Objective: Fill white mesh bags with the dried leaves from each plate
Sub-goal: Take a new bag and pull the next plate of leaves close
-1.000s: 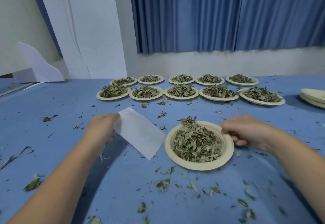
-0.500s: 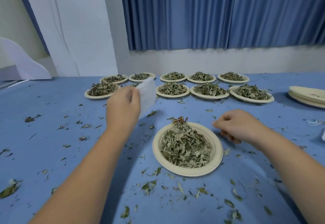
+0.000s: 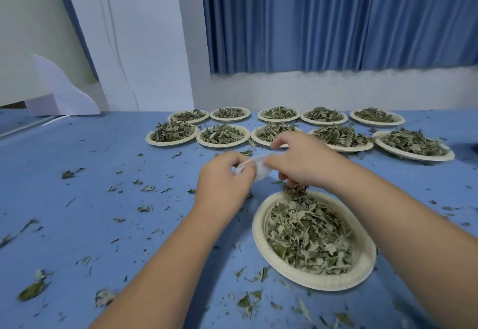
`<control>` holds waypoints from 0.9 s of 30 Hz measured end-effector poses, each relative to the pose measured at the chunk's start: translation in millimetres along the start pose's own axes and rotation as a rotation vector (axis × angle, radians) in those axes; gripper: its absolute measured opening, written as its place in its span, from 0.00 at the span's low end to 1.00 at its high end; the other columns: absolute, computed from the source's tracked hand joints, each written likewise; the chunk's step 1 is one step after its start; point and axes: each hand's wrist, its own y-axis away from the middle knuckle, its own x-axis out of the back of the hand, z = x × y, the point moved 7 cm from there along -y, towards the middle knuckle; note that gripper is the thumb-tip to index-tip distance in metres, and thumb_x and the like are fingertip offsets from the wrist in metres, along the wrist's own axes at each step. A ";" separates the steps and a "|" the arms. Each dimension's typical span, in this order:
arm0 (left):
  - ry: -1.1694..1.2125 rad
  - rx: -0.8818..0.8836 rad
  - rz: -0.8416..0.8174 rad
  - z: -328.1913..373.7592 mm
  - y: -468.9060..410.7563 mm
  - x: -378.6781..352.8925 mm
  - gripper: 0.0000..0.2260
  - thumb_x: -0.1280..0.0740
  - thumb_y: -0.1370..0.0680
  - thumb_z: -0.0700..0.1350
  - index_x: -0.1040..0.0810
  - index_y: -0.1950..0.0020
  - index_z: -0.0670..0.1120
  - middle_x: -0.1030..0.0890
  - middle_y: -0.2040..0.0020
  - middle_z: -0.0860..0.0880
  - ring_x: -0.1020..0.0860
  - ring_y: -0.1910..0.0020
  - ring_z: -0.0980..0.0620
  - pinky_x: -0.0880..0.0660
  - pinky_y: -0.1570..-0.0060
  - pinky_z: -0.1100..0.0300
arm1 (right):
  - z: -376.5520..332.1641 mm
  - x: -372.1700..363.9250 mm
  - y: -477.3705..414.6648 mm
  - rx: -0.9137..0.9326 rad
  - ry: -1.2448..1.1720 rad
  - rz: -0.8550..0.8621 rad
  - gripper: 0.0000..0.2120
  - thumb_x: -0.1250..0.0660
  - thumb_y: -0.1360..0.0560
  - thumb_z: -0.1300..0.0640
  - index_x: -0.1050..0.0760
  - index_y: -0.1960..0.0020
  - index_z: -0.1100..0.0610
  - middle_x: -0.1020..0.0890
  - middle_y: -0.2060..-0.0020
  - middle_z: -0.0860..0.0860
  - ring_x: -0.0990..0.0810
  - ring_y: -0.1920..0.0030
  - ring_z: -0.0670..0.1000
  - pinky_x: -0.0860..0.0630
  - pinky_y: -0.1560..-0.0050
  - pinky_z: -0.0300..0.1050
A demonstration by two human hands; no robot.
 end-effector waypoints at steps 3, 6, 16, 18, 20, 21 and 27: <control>-0.017 -0.065 -0.011 5.6 2.3 0.2 0.07 0.32 0.24 0.46 0.20 0.61 0.51 0.23 0.67 0.57 0.29 0.69 0.61 0.36 0.71 0.68 | 5.9 -10.3 -5.8 -0.030 -0.123 0.039 0.09 0.36 0.27 0.52 0.23 0.52 0.57 0.18 0.72 0.50 0.22 0.75 0.50 0.31 0.75 0.38; -0.025 -0.064 -0.061 8.7 2.2 -5.4 0.06 0.31 0.25 0.45 0.22 0.62 0.52 0.23 0.66 0.59 0.30 0.70 0.62 0.39 0.70 0.66 | 13.2 -12.6 -8.2 -0.091 -0.288 0.028 0.08 0.37 0.29 0.59 0.21 0.58 0.62 0.18 0.70 0.54 0.24 0.77 0.49 0.33 0.79 0.37; 0.116 0.187 -0.082 -0.9 5.8 -16.2 0.05 0.34 0.25 0.45 0.24 0.61 0.49 0.25 0.66 0.55 0.32 0.74 0.60 0.35 0.71 0.62 | 19.5 -3.7 -7.4 -0.105 -0.169 -0.032 0.04 0.36 0.32 0.63 0.23 0.61 0.59 0.21 0.72 0.52 0.26 0.71 0.52 0.30 0.71 0.43; 0.106 0.205 -0.047 -3.4 5.3 -12.9 0.04 0.34 0.26 0.44 0.24 0.61 0.49 0.26 0.68 0.56 0.32 0.74 0.60 0.36 0.72 0.63 | 16.9 -6.6 -6.0 -0.088 -0.125 -0.099 0.05 0.35 0.33 0.64 0.23 0.58 0.63 0.25 0.71 0.54 0.29 0.70 0.52 0.31 0.70 0.43; 0.067 0.202 -0.042 -3.4 4.7 -9.4 0.04 0.35 0.26 0.45 0.25 0.62 0.50 0.26 0.68 0.56 0.32 0.75 0.60 0.36 0.71 0.61 | 14.3 -8.0 -4.9 -0.056 -0.080 -0.125 0.05 0.34 0.34 0.65 0.24 0.58 0.61 0.25 0.71 0.52 0.28 0.73 0.52 0.28 0.70 0.43; 0.014 0.180 -0.067 -1.9 4.2 -8.8 0.04 0.35 0.27 0.46 0.26 0.62 0.50 0.25 0.67 0.55 0.31 0.74 0.59 0.35 0.71 0.60 | 12.8 -7.9 -4.4 -0.035 -0.073 -0.123 0.06 0.34 0.34 0.66 0.24 0.58 0.57 0.24 0.71 0.50 0.27 0.73 0.51 0.26 0.69 0.44; -0.288 0.057 -0.186 0.6 3.0 -8.7 0.04 0.35 0.26 0.47 0.28 0.60 0.53 0.23 0.68 0.53 0.25 0.69 0.57 0.31 0.71 0.59 | 10.7 -6.7 -4.3 0.037 -0.127 -0.164 0.10 0.34 0.33 0.66 0.24 0.56 0.54 0.26 0.72 0.49 0.26 0.69 0.51 0.22 0.61 0.53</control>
